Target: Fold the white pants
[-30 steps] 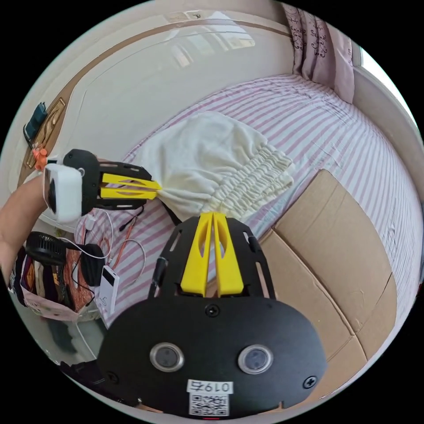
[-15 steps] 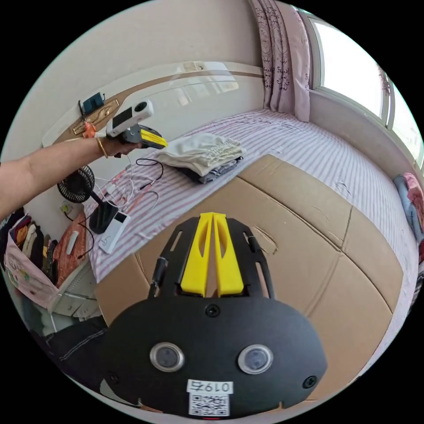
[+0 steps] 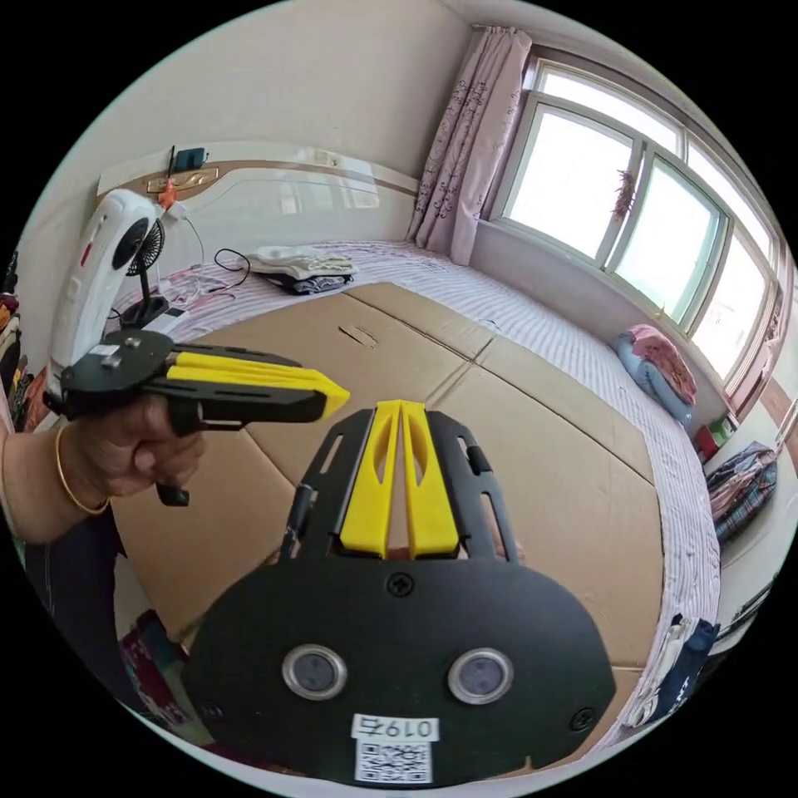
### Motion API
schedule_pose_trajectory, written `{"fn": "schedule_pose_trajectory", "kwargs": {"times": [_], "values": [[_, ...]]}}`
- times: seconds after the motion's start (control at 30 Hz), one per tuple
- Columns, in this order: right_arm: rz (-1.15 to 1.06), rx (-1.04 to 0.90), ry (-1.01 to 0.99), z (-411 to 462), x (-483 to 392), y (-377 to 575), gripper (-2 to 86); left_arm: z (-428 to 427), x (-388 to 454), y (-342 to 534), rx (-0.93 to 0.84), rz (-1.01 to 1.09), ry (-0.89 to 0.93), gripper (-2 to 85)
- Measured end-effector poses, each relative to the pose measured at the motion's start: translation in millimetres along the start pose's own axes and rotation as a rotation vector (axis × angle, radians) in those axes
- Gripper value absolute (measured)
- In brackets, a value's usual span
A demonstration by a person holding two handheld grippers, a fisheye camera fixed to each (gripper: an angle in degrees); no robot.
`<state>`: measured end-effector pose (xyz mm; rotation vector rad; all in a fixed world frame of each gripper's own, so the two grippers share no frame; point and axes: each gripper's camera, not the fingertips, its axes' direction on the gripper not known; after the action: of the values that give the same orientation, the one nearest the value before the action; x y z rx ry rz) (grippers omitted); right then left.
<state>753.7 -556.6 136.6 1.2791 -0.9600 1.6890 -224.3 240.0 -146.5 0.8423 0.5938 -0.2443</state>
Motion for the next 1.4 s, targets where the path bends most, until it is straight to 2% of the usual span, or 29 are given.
{"fn": "schedule_pose_trajectory", "kwargs": {"times": [0.13,0.33,0.43,0.5,0.63,0.7,0.8,0.87,0.93,1.0,1.1,1.2,1.4], "values": [[0.137,-0.020,0.053,-51,13,72,-1.0,10,39,36,-0.053,-0.006,0.053,0.8],[0.177,0.045,0.064,-164,-19,160,-0.7,-24,109,116,-0.015,0.198,0.013,0.9],[0.199,-0.027,0.017,-220,-39,189,-0.6,-58,130,150,0.001,0.132,-0.017,1.0],[0.207,-0.012,-0.018,-258,-42,201,-0.6,-87,144,175,0.043,0.074,-0.001,1.1],[0.447,0.063,-0.011,-337,-25,222,-0.5,-110,170,205,0.049,0.005,-0.059,1.1],[0.429,0.077,0.015,-370,-34,223,-0.4,-116,199,223,0.006,0.050,-0.034,1.1],[0.314,0.089,0.195,-414,-69,226,0.3,-126,241,253,0.031,0.117,0.011,1.2],[0.346,0.083,0.382,-433,-90,234,2.0,-128,263,269,0.048,0.172,0.009,1.3],[0.374,0.137,0.401,-446,-99,241,4.4,-127,280,276,0.041,0.200,-0.001,1.5],[0.381,0.174,0.311,-457,-99,242,7.0,-127,297,276,0.034,0.222,0.096,2.0],[0.383,0.144,0.378,-475,-85,226,6.0,-124,332,271,0.044,0.344,0.160,1.8],[0.457,0.198,0.592,-513,-52,220,0.3,-105,376,265,-0.003,0.486,0.124,1.1],[0.584,0.073,0.957,-585,51,247,-0.7,-69,431,248,-0.053,0.520,0.187,0.9]]}}
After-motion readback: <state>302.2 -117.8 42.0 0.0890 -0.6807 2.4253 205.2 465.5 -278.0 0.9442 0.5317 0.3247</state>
